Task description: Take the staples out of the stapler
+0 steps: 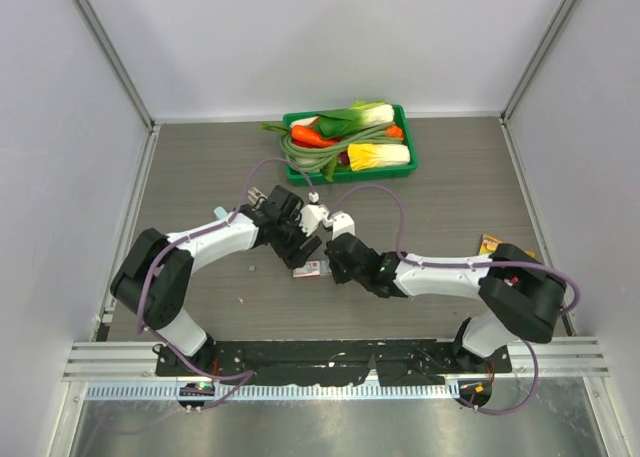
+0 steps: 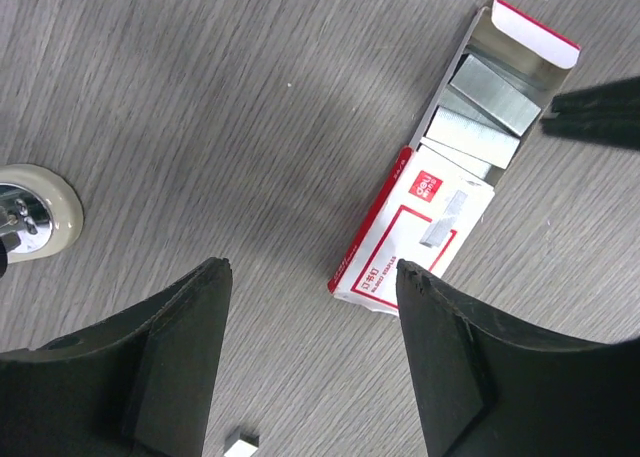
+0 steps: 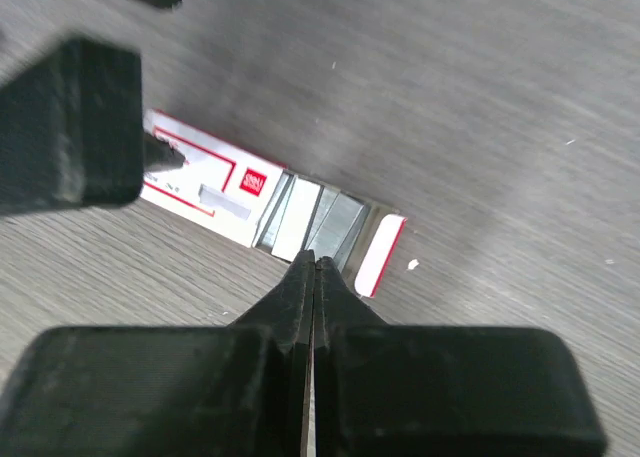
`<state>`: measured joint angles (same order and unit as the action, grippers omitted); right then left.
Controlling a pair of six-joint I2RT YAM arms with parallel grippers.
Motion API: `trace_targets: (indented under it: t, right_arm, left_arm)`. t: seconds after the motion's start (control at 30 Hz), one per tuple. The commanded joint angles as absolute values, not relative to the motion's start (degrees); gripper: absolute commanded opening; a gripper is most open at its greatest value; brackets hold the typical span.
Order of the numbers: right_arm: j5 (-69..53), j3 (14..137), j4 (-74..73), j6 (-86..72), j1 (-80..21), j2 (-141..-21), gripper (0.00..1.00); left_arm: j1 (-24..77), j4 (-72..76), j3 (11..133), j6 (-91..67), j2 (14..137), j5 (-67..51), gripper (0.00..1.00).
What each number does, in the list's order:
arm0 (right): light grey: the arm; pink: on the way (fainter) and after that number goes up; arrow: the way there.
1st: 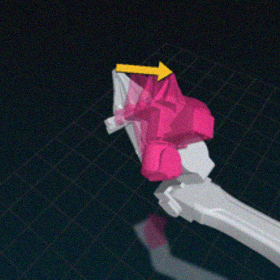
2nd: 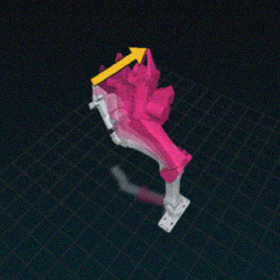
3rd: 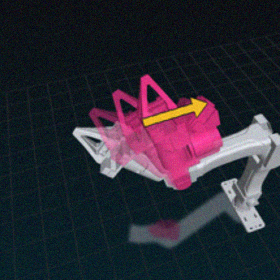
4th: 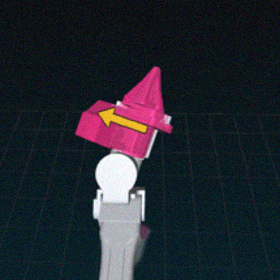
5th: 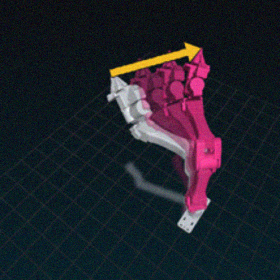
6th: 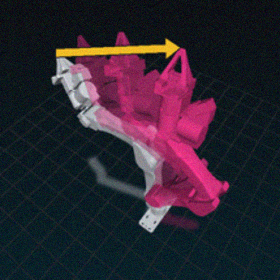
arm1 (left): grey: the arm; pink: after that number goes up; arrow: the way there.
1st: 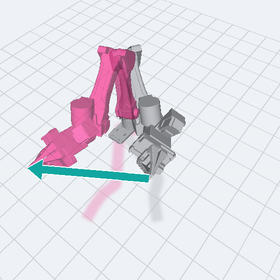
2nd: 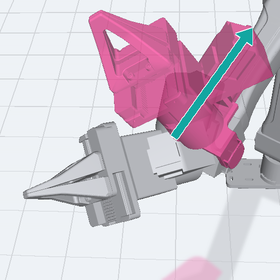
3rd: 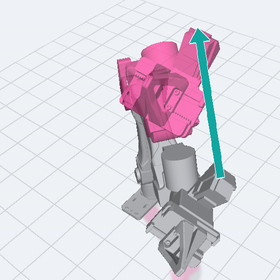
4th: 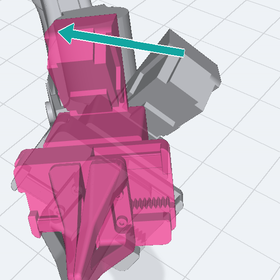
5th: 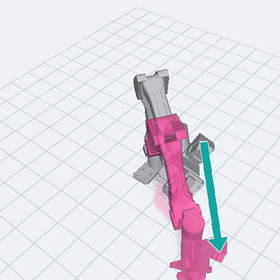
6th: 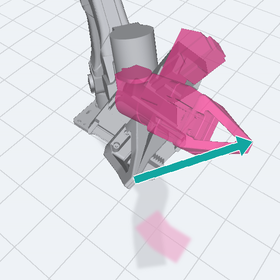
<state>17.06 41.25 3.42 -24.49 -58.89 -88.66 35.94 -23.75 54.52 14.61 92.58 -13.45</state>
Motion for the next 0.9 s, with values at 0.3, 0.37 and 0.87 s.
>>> trace_targets:
  t: [0.3,0.37,0.87]
  right_arm:
    - [8.45,31.74,5.97,-27.94,-45.18,-73.74,0.18]
    - [5.29,30.68,8.33,-28.65,-44.39,-74.35,0.18]
    - [-6.15,26.81,22.76,-35.07,-43.33,-82.08,0.26]
  left_arm:
    - [34.89,-31.28,58.1,22.32,87.1,-16.26,0.74]
    - [34.72,-32.08,57.66,23.2,87.45,-16.26,0.74]
    - [33.66,-30.76,52.21,28.3,87.71,-14.15,0.73]
